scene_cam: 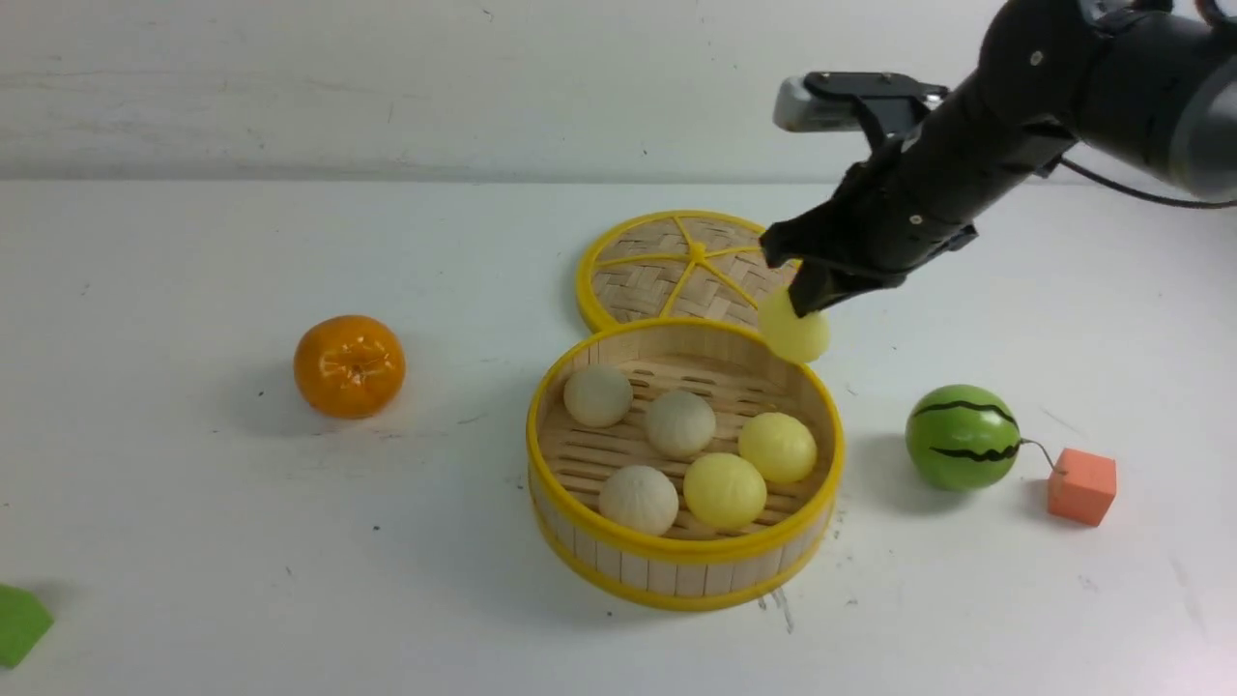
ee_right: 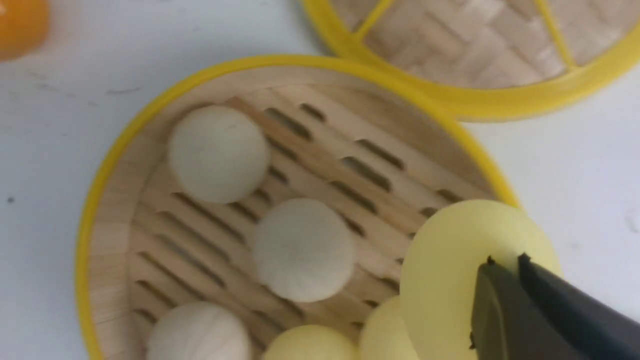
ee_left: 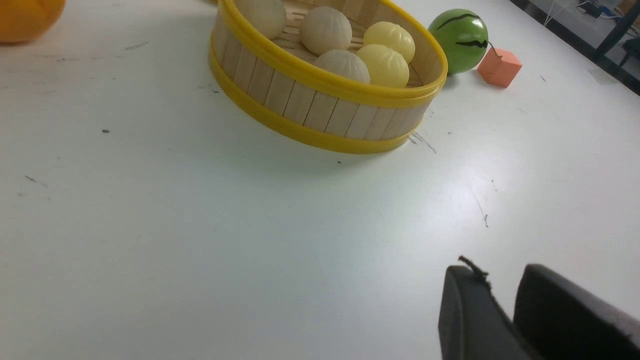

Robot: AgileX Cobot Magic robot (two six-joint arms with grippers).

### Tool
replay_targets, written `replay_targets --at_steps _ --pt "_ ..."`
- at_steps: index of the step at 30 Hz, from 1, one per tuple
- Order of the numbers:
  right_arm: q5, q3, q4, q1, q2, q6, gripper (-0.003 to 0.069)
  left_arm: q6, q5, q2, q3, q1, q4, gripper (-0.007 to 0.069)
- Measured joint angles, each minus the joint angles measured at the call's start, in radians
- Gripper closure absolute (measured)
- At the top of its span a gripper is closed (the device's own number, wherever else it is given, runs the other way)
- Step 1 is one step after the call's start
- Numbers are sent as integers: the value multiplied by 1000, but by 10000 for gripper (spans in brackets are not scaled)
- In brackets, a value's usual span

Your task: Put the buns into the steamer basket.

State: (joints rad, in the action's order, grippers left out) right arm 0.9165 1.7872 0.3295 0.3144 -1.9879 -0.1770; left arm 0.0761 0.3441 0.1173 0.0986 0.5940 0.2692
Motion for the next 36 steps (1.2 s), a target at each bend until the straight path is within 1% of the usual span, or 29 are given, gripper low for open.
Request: replay_targets --at_steps 2,6,14,17,20,23,27,28,29,30,31,32,33,34,35,36 --pt "-27 0 1 37 -12 -4 660 0 0 0 0 0 0 479" --pt "-77 0 -11 69 -46 -6 657 0 0 0 0 0 0 475" --pt "-121 0 -50 74 -108 -6 653 0 0 0 0 0 0 469" --pt "-138 0 -82 74 -121 -6 638 0 0 0 0 0 0 463" --pt "-143 0 -100 74 -136 -6 604 0 1 0 0 0 0 461" --pt "-143 0 -103 74 -144 -6 529 0 1 0 0 0 0 460" --pt "-141 0 -104 74 -141 24 391 0 1 0 0 0 0 459" --pt "-126 0 -111 74 -131 44 314 0 1 0 0 0 0 458" --pt "-123 0 -112 74 -129 46 305 0 1 0 0 0 0 457" --pt "-96 -1 -116 74 -106 58 239 0 1 0 0 0 0 455" --pt "-60 -1 -119 74 -70 62 200 0 1 0 0 0 0 452" --pt "-54 -1 -120 74 -64 62 195 0 1 0 0 0 0 452" --pt "-5 -1 -124 74 -14 70 170 0 1 0 0 0 0 451" --pt "49 -3 -132 74 47 86 165 0 1 0 0 0 0 449" --pt "49 -3 -132 74 47 86 165 0 1 0 0 0 0 449" --pt "99 -17 -144 74 125 107 179 0 1 0 0 0 0 448"
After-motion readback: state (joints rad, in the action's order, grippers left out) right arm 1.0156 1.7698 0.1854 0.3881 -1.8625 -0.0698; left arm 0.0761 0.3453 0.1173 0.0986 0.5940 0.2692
